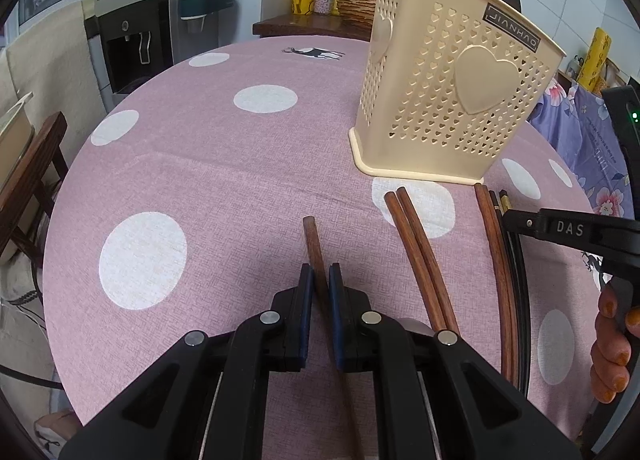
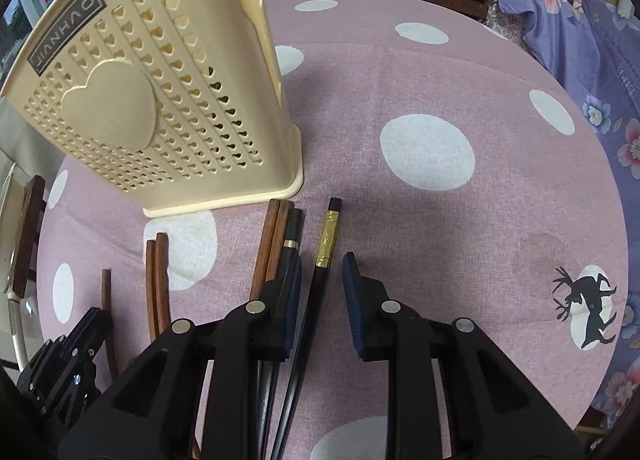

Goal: Organize utensils
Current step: 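Grip a brown wooden chopstick with the left tool while the right tool grips a black chopstick, then lift the brown chopstick with the left tool while the right tool lifts the black chopstick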

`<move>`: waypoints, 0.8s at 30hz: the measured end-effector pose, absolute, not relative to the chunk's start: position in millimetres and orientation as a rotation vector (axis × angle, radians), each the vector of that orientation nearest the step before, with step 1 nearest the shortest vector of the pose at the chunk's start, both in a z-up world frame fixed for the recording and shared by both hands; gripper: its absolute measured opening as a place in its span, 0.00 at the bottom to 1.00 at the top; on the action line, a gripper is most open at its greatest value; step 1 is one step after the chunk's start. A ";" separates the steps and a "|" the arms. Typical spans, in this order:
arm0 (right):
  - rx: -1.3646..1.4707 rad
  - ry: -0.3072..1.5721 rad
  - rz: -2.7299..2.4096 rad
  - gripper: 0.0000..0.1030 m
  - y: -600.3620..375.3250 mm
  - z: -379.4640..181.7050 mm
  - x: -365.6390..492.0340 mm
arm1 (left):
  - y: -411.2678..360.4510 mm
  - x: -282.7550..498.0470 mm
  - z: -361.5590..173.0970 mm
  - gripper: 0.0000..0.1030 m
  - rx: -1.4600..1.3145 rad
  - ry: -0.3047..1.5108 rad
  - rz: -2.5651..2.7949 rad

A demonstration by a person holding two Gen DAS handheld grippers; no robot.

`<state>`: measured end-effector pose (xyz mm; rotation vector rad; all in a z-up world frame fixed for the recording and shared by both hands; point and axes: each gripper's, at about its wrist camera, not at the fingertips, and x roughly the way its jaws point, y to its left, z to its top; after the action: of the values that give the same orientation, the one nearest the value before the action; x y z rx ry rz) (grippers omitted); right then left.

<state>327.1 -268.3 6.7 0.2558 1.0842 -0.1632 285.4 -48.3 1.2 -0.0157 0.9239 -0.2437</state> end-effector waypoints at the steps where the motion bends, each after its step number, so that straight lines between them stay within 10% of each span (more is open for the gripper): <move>1: 0.251 1.082 -0.173 0.23 -267.7 6.4 328.7 | -47.9 286.6 1.4 0.09 -0.025 0.931 -0.244; 24: 0.219 1.040 -0.233 0.08 -265.8 4.6 327.9 | -70.3 304.6 1.4 0.08 0.020 0.937 -0.174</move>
<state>327.9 -265.8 4.6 0.2188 1.0396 -0.2328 304.6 -70.3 1.4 0.0201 0.9373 -0.1738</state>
